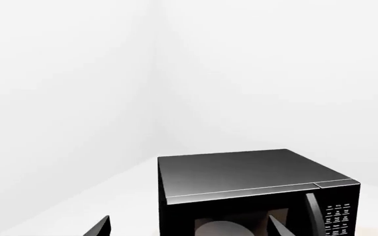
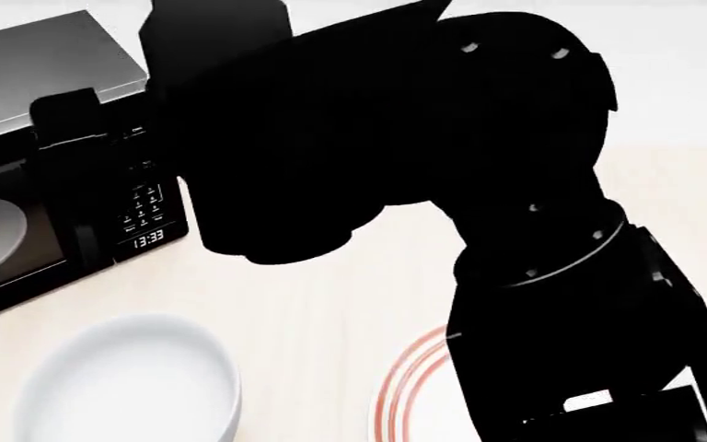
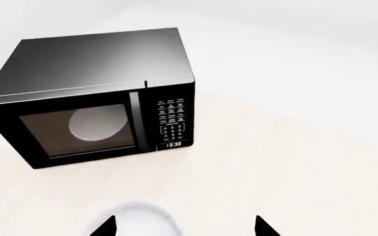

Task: Put the white bowl to the right of the plate.

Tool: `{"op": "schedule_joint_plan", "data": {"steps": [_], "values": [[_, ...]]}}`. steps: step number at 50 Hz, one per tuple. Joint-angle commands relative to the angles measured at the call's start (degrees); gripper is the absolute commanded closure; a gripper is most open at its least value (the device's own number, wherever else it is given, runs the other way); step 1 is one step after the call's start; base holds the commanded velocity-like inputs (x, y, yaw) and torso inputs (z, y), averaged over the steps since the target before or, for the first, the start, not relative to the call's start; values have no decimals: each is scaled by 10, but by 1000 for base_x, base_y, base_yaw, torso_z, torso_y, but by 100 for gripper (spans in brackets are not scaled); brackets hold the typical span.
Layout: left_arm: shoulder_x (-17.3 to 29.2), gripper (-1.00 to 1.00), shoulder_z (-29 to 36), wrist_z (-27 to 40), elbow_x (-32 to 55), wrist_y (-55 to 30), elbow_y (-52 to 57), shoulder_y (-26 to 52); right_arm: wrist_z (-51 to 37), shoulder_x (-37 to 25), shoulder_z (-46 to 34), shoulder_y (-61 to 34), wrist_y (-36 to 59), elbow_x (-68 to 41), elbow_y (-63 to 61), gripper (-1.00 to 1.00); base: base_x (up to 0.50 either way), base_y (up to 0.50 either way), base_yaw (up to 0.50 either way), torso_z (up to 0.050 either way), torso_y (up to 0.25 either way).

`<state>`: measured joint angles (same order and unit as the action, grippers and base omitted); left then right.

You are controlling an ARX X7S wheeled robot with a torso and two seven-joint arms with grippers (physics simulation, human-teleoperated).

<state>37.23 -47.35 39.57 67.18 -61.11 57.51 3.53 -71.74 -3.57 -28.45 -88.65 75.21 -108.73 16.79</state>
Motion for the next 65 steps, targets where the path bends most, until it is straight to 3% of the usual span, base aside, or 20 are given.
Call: {"op": "schedule_joint_plan", "data": {"steps": [1, 18, 47, 65], "values": [[3, -100, -14, 1, 4, 11, -1, -15, 15, 20, -33, 9, -32, 15, 40, -100, 0, 0, 0, 0, 0], [10, -100, -20, 9, 15, 19, -5, -21, -25, 28, -104, 26, -110, -70, 100, -100, 0, 0, 0, 0, 0], [16, -100, -22, 12, 16, 36, -4, -36, -1, 23, -189, 59, -174, -78, 98, -100, 0, 0, 0, 0, 0], [21, -100, -22, 17, 20, 46, -2, -44, -31, 21, -225, 92, -232, -97, 135, -100, 0, 0, 0, 0, 0]]}}
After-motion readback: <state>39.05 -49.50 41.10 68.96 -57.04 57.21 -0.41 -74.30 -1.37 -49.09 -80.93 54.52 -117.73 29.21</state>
